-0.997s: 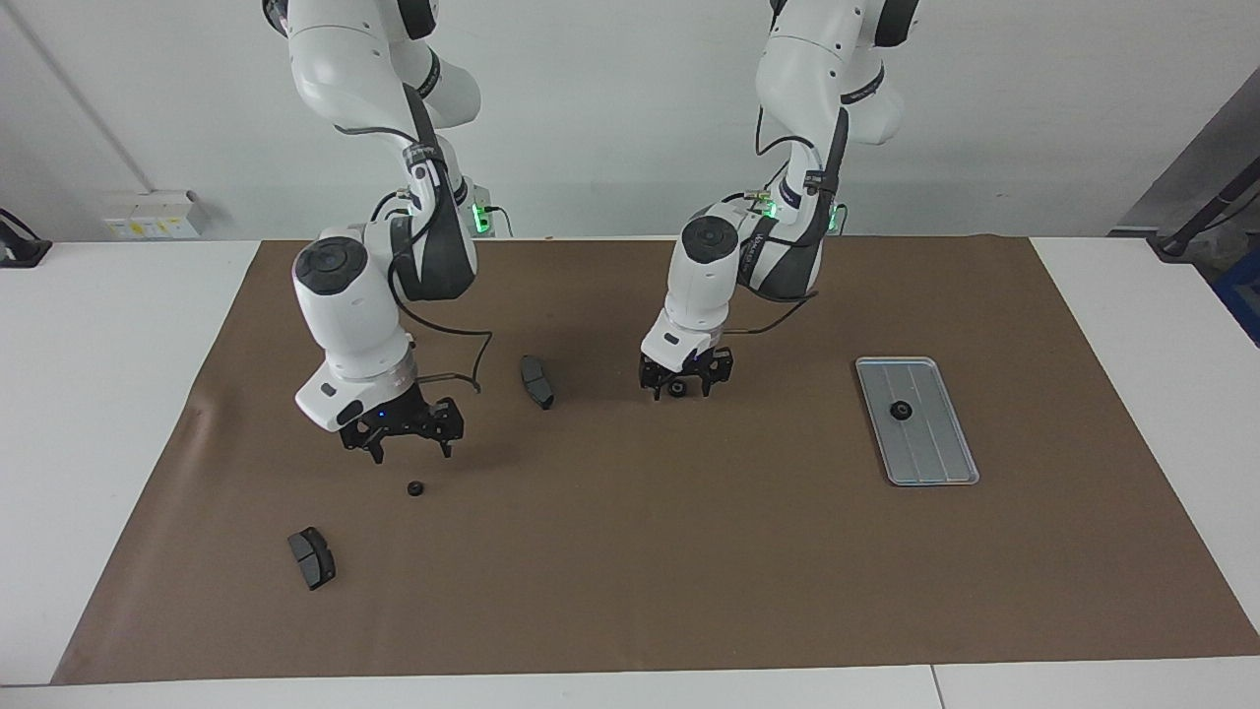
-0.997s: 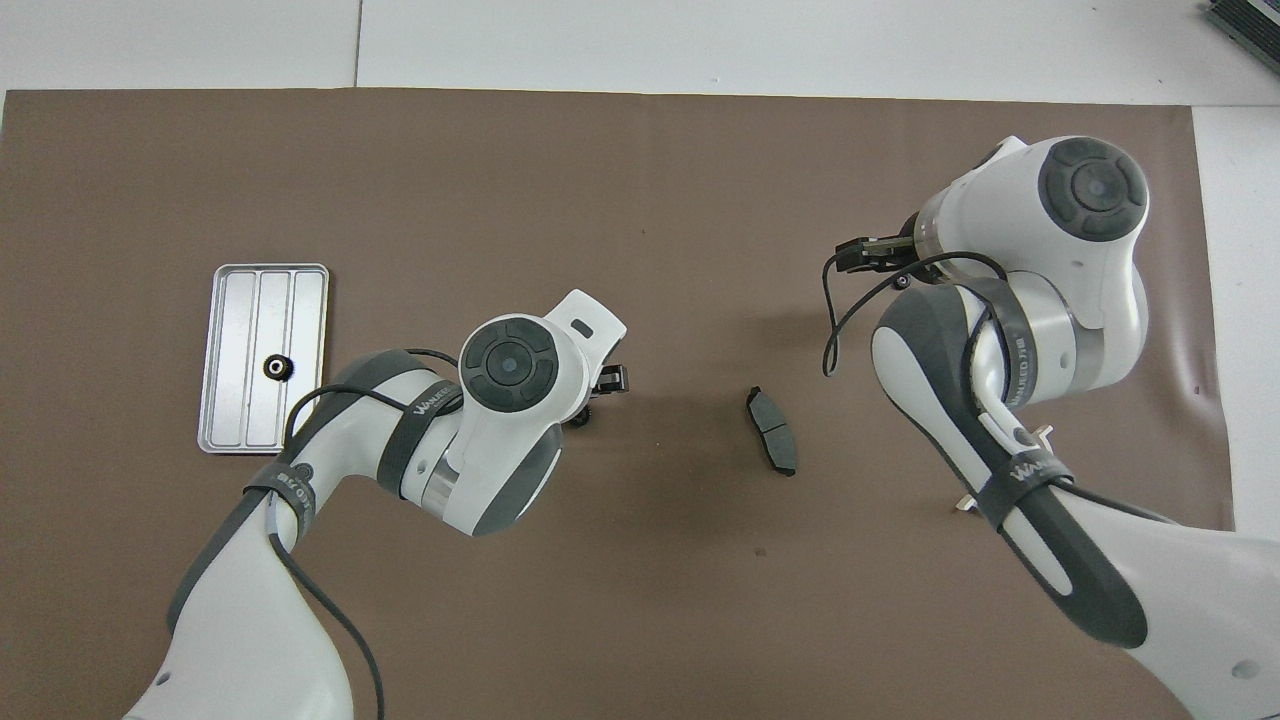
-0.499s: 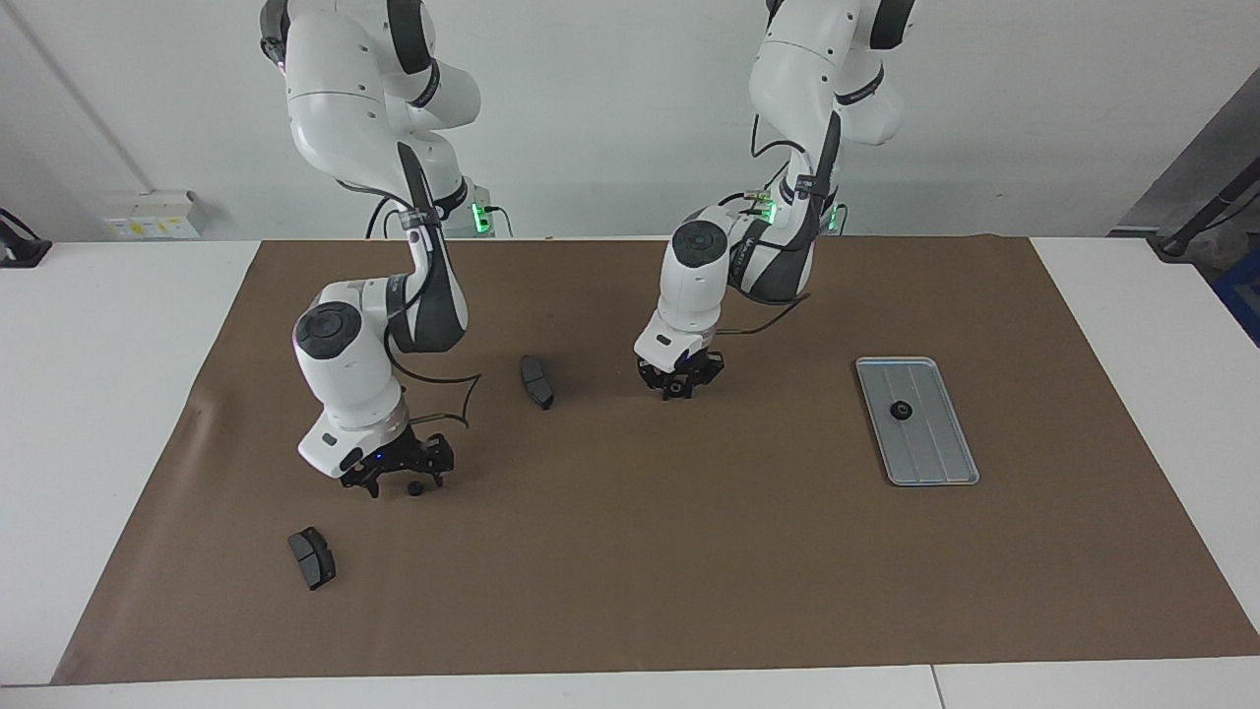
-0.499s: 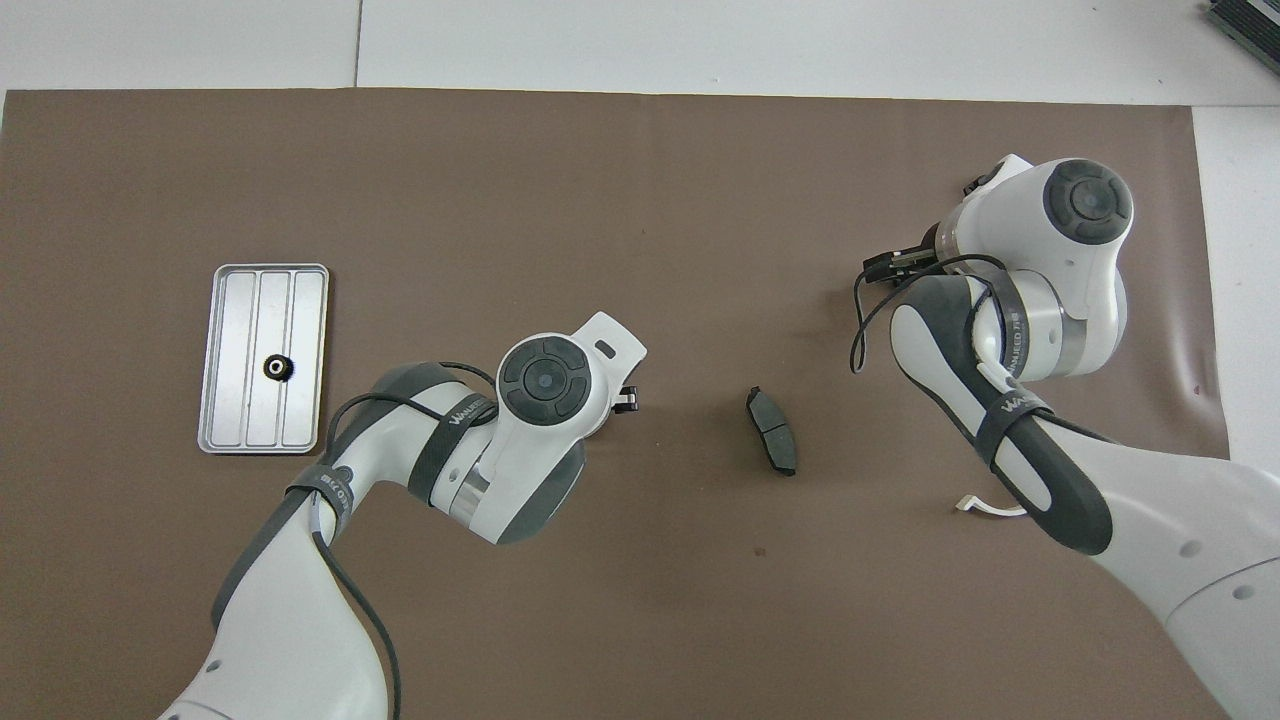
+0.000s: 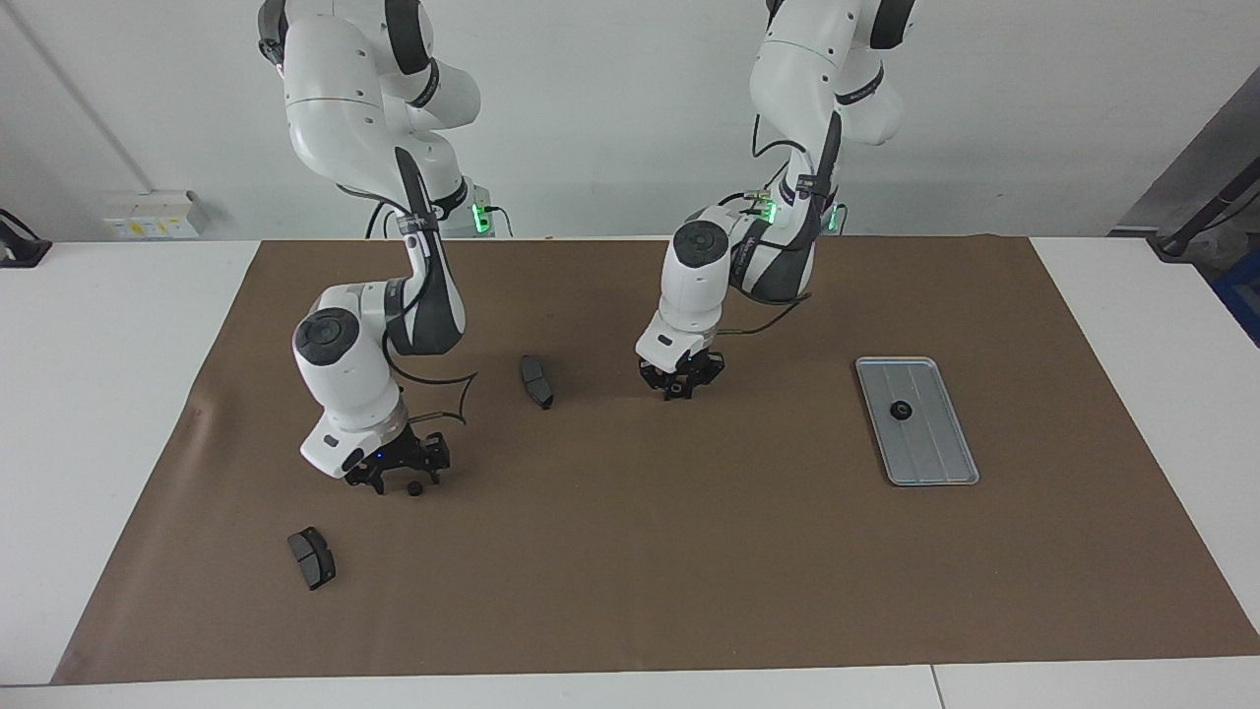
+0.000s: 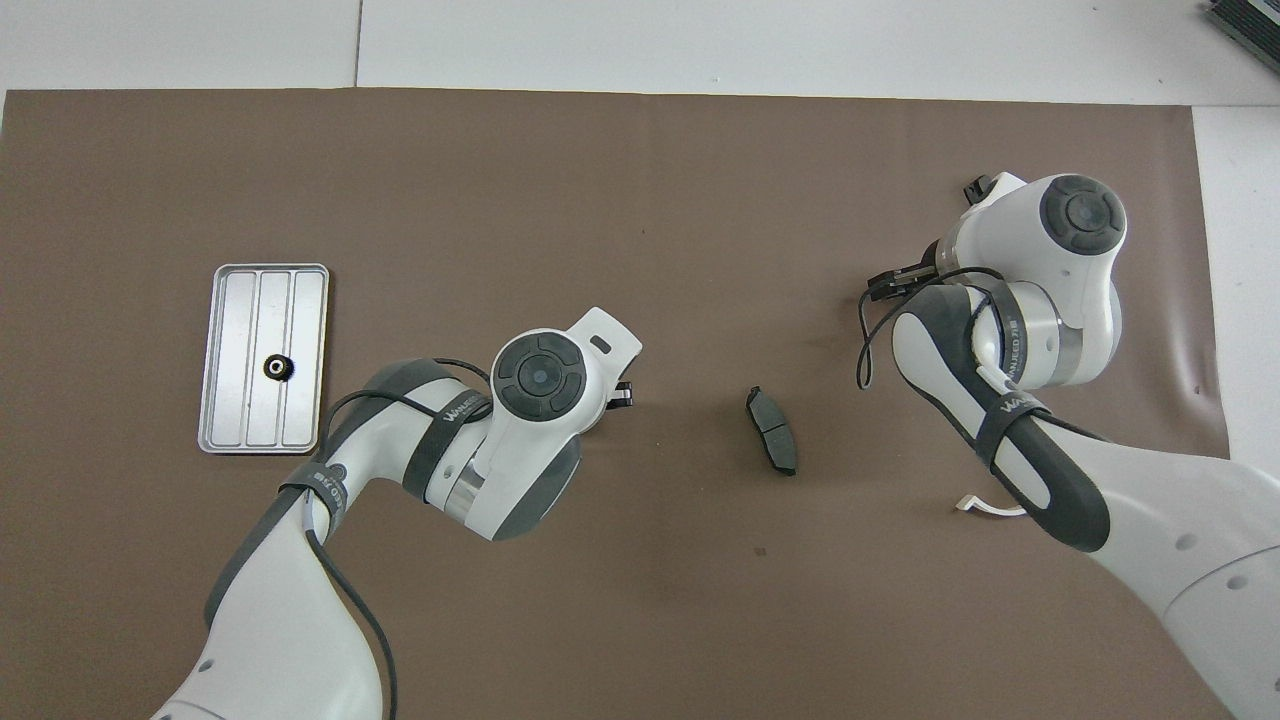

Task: Pick bearing gear from pile to tray
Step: 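Place the second bearing on the tray while the right gripper grasps the third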

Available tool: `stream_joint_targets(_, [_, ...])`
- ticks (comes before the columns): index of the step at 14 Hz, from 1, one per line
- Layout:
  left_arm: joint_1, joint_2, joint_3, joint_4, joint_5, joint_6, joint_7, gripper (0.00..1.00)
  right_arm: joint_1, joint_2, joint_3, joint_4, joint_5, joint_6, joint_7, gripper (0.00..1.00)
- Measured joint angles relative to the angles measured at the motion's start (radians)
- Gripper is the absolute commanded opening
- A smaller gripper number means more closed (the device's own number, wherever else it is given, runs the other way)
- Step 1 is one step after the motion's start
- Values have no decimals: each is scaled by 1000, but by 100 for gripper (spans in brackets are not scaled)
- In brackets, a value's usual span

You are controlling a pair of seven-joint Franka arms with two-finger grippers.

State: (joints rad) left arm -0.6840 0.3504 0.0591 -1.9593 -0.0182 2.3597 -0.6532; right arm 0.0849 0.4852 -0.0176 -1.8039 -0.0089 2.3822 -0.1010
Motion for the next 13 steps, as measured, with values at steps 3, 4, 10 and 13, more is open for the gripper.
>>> stream_joint_targets(3, [127, -12, 14, 84, 0, -79, 1, 0, 0, 0, 3, -3, 5, 24, 0, 63])
stream_joint_targets(4, [185, -27, 15, 101, 0, -107, 8, 0, 0, 0, 4, -5, 7, 28, 0, 59])
stream_joint_targets(10, [414, -87, 19, 78, 0, -189, 111, 0, 0, -5, 5, -5, 13, 31, 0, 0])
stream_joint_targets(13, [527, -91, 20, 23, 0, -162, 321, 0, 0, -6, 5, -5, 16, 31, 0, 0])
